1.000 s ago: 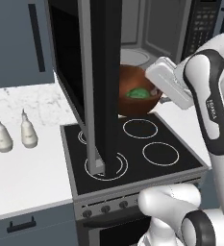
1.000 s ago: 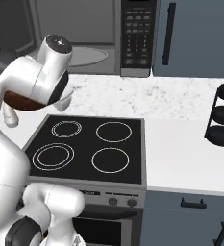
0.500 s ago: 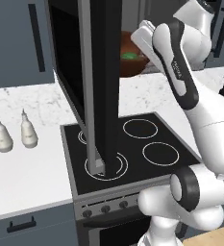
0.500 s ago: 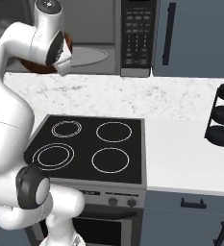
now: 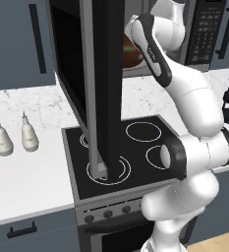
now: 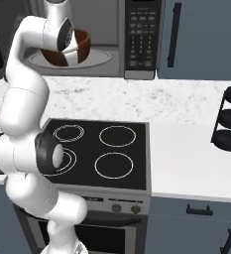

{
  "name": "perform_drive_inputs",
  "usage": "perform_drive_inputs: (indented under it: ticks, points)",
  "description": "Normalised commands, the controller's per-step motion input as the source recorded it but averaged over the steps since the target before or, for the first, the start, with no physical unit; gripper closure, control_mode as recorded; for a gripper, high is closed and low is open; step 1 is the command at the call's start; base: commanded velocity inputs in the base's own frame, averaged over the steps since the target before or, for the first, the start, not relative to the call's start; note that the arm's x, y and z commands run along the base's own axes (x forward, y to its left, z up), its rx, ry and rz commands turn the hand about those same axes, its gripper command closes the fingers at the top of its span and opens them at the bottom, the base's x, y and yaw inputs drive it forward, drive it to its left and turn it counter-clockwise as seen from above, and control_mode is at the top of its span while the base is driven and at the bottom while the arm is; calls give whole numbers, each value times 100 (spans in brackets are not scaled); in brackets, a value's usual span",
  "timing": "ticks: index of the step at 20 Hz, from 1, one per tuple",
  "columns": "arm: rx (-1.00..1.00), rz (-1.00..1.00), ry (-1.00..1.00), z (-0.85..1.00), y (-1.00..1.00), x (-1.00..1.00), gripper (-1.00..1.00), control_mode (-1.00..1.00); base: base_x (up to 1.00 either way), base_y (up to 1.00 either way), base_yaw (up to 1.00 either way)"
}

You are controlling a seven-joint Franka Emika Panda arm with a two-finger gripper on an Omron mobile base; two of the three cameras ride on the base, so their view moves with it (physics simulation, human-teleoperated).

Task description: Pick the broccoli from the sink and place it in the bowl. Then pick the bowl and place it in the microwave. Then close the microwave door and press the start button.

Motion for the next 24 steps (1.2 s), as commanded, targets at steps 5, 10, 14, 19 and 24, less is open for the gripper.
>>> perform_drive_inputs:
  ticks: [5, 10, 14, 19, 24]
  points:
    - [0, -14, 1, -40, 13, 100, 100, -100, 0, 0, 0]
    - [0, -5, -2, -45, 22, 67, -100, -100, 0, 0, 0]
    - [1, 0, -10, -4, -9, -55, -100, -100, 0, 0, 0]
    - [2, 0, -19, -48, -27, -100, -100, -100, 0, 0, 0]
    - [3, 0, -22, -77, -35, -100, -100, -100, 0, 0, 0]
